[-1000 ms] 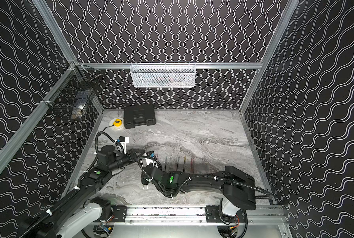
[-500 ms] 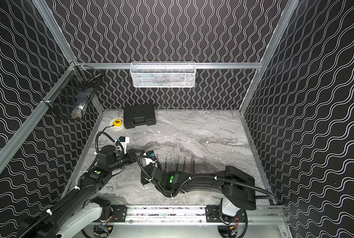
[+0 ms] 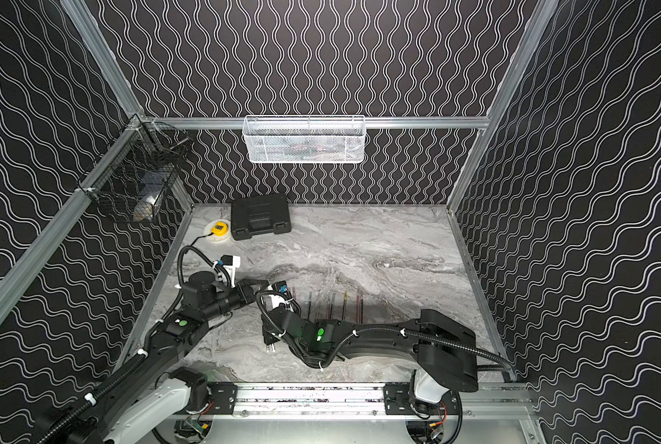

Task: Remove the protective cover of the pencils
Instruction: Pick up the pencil from the center of the board, then remove the protective sleeve from the pencil.

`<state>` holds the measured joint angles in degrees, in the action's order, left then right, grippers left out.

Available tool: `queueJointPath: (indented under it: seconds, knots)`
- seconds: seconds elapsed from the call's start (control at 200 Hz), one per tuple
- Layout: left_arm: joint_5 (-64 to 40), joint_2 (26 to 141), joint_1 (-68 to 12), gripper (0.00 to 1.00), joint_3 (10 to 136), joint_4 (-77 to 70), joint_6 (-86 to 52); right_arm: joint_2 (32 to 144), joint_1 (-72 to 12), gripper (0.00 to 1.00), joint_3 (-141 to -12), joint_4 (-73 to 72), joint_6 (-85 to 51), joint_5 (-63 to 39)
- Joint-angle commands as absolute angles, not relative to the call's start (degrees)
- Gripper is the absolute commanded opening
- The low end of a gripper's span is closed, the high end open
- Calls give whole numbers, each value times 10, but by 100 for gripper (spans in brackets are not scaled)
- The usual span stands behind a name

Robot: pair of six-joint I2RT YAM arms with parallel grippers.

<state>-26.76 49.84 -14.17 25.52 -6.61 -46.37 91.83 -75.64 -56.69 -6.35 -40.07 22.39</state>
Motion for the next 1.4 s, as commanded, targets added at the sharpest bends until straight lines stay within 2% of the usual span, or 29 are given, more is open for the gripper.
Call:
queueJointPath:
  seconds: [0.0,0.105,0.225,0.305,0.445,0.53,1.001,1.396]
  knots:
    - [-265,494,-142,7,260,-73,-461,921,-756,37,-570,-76,-407,229]
    - [-267,496,-141,7,259,-75,-463,933,-757,48,-575,-81,-401,229]
    - [-269,497,-142,7,259,-77,-466,953,-753,48,-597,-67,-390,232]
    - [-267,495,-141,6,260,-75,-464,963,-752,38,-611,-58,-386,228]
    - [-257,492,-142,6,264,-63,-461,968,-752,9,-614,-62,-384,213]
    - [-250,494,-141,4,268,-58,-463,966,-752,0,-602,-81,-377,207]
    - [-239,519,-141,2,280,-68,-458,941,-757,0,-559,-120,-375,184]
    - [-200,535,-141,1,313,-45,-443,933,-798,0,-535,-136,-381,184]
